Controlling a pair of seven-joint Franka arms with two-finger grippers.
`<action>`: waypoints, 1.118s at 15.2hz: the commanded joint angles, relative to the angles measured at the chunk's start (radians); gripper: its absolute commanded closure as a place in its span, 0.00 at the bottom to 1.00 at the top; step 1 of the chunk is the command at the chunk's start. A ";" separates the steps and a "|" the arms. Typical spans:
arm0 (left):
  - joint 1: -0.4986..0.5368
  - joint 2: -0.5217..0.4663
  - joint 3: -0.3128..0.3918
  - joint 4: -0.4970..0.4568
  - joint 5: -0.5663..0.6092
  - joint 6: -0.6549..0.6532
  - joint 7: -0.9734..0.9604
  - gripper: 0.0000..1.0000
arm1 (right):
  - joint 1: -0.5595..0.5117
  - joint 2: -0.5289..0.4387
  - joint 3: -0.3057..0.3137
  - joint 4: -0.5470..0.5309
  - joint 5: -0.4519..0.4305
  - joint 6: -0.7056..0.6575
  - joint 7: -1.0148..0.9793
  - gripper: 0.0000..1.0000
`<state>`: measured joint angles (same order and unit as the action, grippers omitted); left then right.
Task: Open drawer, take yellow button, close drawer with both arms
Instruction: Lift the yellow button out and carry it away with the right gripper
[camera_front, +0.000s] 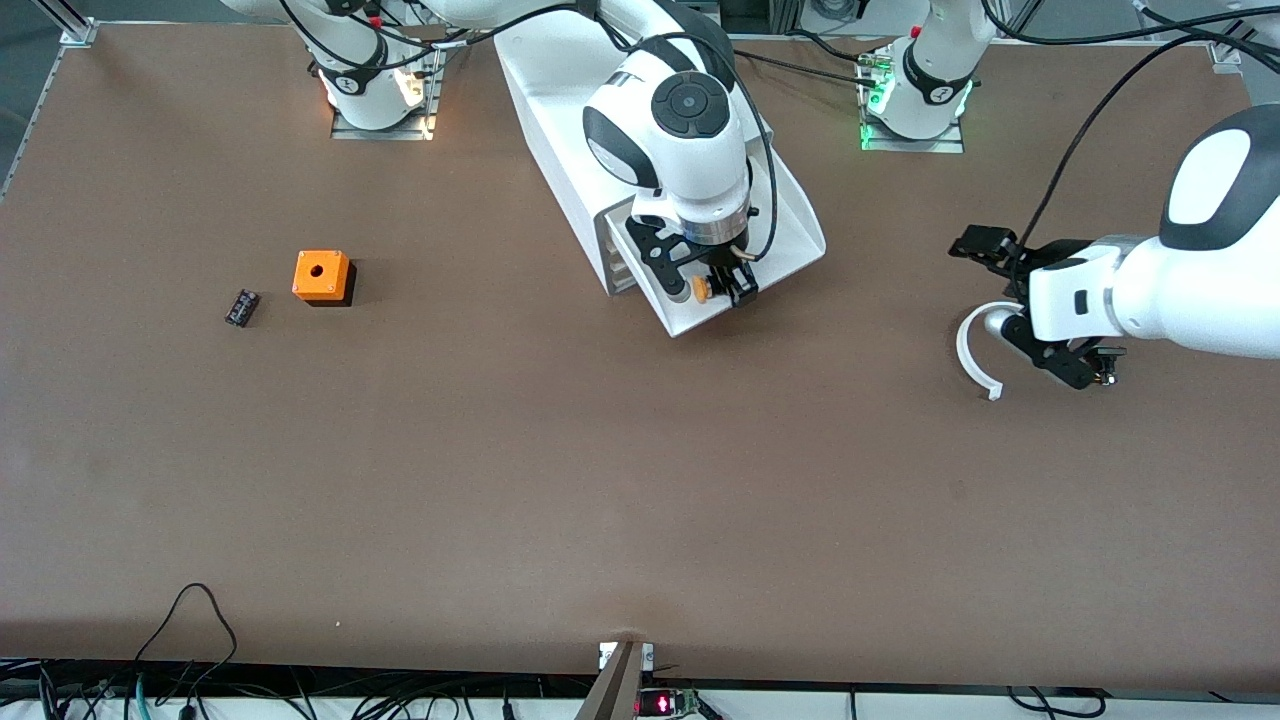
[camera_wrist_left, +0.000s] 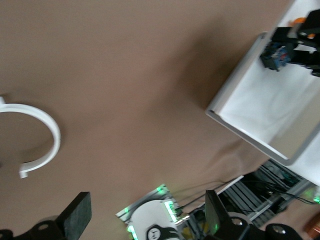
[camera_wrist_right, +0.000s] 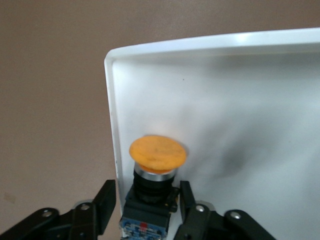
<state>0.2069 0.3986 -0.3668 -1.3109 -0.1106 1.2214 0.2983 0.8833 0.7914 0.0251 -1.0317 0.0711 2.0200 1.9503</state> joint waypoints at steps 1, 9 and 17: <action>-0.006 0.006 -0.001 0.067 0.072 0.009 -0.008 0.00 | 0.009 0.012 -0.008 0.036 0.015 -0.015 0.013 1.00; -0.015 0.026 -0.003 0.099 0.267 0.213 -0.019 0.00 | -0.012 -0.012 -0.010 0.113 0.016 -0.115 -0.033 1.00; 0.000 0.011 0.002 0.073 0.269 0.208 -0.149 0.00 | -0.191 -0.113 -0.010 0.128 0.084 -0.274 -0.468 1.00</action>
<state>0.2060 0.4182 -0.3610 -1.2317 0.1257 1.4337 0.1909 0.7546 0.7081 0.0081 -0.9071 0.1139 1.7998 1.6147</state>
